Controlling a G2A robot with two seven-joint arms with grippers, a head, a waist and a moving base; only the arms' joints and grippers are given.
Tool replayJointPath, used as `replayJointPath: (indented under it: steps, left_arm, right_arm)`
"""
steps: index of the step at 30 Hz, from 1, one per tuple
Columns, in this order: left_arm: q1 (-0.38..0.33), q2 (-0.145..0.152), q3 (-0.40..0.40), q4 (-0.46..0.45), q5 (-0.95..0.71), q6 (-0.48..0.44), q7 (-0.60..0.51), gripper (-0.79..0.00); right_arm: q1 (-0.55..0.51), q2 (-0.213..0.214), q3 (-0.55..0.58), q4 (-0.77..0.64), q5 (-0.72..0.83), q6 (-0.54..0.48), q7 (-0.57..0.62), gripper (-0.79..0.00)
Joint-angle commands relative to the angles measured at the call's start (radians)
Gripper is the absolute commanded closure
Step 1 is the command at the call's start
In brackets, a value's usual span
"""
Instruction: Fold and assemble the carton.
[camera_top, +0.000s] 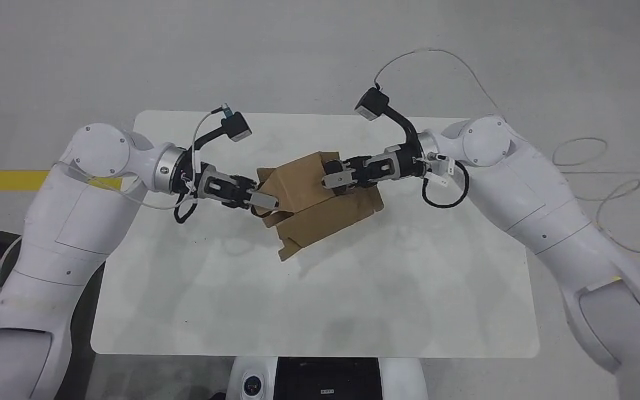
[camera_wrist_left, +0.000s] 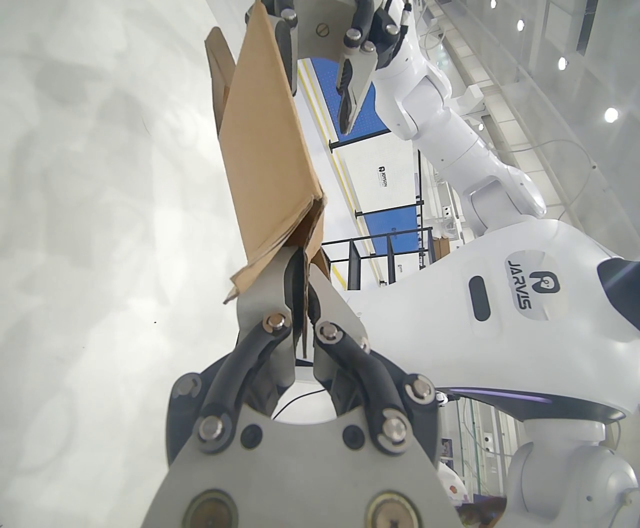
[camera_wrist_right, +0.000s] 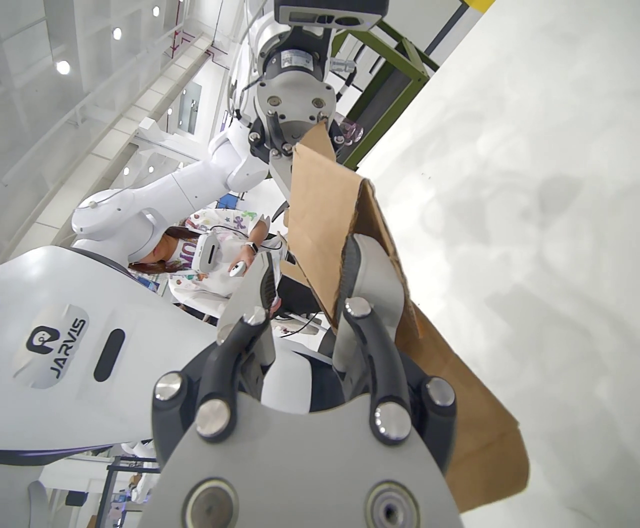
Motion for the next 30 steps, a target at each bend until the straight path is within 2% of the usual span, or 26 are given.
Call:
replayJointPath:
  steps: [1,13,24,28,30]
  left_arm:
    - [0.002,0.002,0.000,-0.003,-0.001,0.000,0.000,0.000]
    - [0.007,0.009,-0.001,-0.012,0.001,0.001,-0.001,0.000]
    - [0.007,0.009,-0.001,-0.012,0.001,0.001,-0.001,0.000]
    - [0.007,0.009,-0.001,-0.012,0.001,0.001,-0.001,0.000]
    - [0.007,0.009,-0.001,-0.012,0.001,0.001,-0.001,0.000]
  right_arm:
    - [-0.002,0.001,0.003,0.002,0.015,0.015,0.015,-0.249]
    - [-0.010,-0.007,0.022,0.010,0.055,0.047,0.048,-0.203]
    - [-0.010,-0.007,0.022,0.010,0.055,0.047,0.048,-0.206]
    - [-0.010,-0.007,0.022,0.010,0.055,0.047,0.048,-0.225]
    - [-0.010,-0.007,0.022,0.010,0.055,0.047,0.048,-0.277]
